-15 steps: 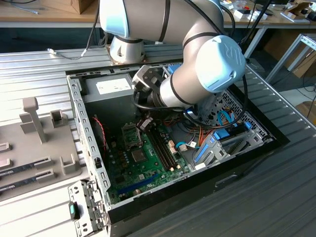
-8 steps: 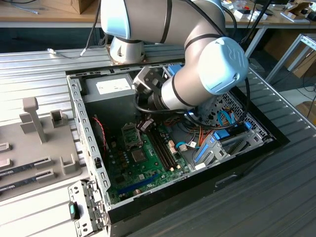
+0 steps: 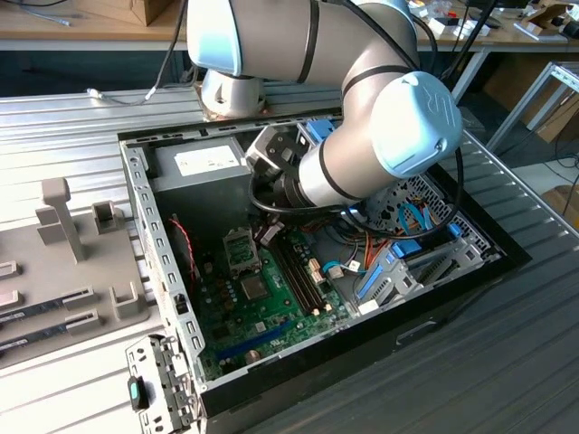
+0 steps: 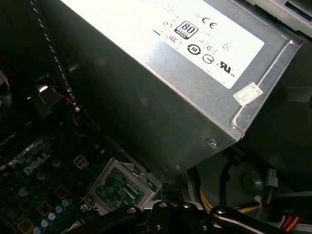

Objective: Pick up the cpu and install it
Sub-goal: 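Close the cpu cover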

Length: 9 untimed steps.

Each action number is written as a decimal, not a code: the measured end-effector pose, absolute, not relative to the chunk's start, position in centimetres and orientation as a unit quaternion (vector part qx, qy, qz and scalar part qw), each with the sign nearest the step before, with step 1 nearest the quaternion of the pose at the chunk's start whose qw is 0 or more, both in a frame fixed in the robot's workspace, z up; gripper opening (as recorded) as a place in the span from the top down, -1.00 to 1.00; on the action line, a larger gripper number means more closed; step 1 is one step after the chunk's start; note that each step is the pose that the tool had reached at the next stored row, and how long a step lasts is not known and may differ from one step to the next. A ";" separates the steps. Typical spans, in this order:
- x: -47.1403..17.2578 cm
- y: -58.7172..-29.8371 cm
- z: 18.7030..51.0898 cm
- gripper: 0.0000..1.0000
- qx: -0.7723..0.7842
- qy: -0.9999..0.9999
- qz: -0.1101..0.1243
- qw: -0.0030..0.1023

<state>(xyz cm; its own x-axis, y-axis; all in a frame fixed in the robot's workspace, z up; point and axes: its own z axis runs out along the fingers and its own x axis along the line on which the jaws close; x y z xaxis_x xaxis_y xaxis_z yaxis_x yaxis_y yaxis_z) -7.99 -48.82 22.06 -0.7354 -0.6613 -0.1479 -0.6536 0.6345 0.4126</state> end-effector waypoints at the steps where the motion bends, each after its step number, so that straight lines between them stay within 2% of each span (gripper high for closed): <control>1: -8.0 -48.8 22.1 0.79 0.364 -0.904 -0.225 0.009; 9: -8.0 -48.9 22.8 0.79 0.364 -0.904 -0.225 0.009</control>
<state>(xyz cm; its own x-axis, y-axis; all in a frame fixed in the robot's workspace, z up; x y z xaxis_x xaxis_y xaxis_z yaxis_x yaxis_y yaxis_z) -7.99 -48.90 22.85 -0.7354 -0.6613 -0.1481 -0.6536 0.6344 0.4127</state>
